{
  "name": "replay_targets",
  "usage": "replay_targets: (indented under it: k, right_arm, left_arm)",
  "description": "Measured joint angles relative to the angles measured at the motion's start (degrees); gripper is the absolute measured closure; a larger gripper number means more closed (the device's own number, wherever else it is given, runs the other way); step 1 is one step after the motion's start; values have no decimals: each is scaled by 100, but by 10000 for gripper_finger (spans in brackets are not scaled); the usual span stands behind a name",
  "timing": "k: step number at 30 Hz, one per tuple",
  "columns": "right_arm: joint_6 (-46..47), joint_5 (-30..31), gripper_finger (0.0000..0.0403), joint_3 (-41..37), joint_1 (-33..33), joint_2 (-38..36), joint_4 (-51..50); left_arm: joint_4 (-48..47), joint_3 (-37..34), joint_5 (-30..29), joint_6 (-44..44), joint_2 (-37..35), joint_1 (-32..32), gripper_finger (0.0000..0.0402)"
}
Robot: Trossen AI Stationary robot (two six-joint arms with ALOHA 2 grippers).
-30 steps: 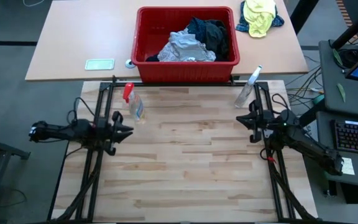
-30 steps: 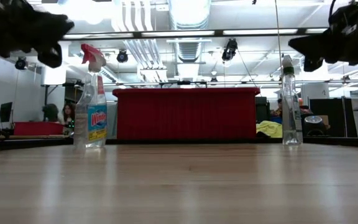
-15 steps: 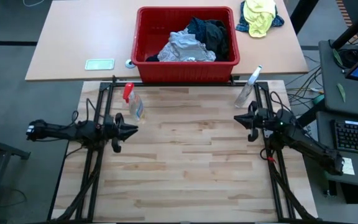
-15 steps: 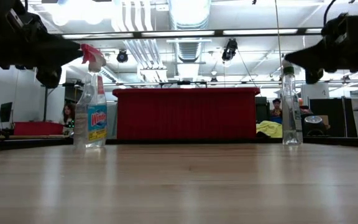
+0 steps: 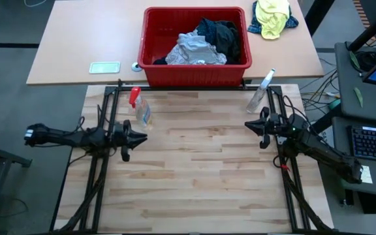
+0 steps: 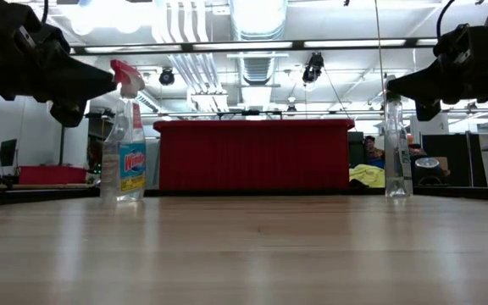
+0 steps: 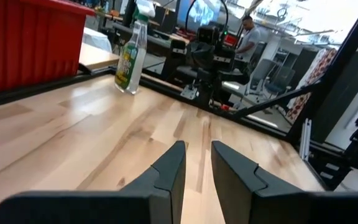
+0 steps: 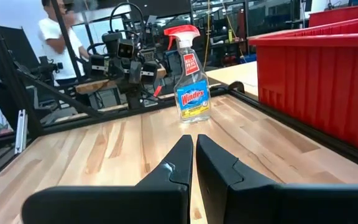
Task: Fold Laundry from Bin
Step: Return to Home Position
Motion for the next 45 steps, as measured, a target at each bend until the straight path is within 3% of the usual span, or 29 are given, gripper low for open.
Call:
replay_targets:
  k: [11,17,23,32,35,38,45]
  right_arm:
    - [-445,107,390,-11,578,-306,121]
    - [-1577,1142,390,-11,1331,-310,-135]
    - [-989,2433,390,-13,1956,-310,-315]
    - [-501,2267,390,-17,2760,-310,-330]
    - [-787,2260,390,-17,2913,-310,-328]
    - [-1121,2237,390,-17,2970,-310,-324]
    - [-766,2229,390,-22,2952,-310,-319]
  left_arm:
    - [-13,2,2,2,340,0,340]
    - [-2,2,2,2,512,0,340]
    - [-2,2,2,2,661,0,340]
    - [-4,2,2,2,853,0,340]
    - [-4,2,2,2,899,2,340]
    - [-2,2,2,2,941,0,340]
    - [-2,2,2,2,1005,2,340]
